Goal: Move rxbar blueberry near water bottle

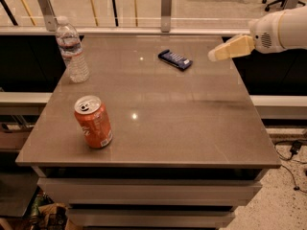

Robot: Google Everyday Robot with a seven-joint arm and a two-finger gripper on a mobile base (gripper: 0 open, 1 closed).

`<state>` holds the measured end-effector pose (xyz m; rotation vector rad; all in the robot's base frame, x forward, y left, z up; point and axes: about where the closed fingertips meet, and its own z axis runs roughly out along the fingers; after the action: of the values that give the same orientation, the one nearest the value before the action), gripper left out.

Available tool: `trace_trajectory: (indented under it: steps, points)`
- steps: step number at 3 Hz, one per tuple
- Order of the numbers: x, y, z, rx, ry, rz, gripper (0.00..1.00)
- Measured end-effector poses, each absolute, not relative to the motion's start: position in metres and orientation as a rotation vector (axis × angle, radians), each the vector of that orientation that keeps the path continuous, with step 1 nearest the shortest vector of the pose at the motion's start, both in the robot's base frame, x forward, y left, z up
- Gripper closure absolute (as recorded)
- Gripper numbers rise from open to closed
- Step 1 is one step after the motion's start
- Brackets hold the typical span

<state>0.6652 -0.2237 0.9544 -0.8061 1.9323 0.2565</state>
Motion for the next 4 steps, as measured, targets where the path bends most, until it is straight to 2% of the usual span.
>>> trace_trajectory:
  steps: [4]
  points:
    - [0.722, -0.188, 0.902, -0.870, 1.957, 0.361, 0.00]
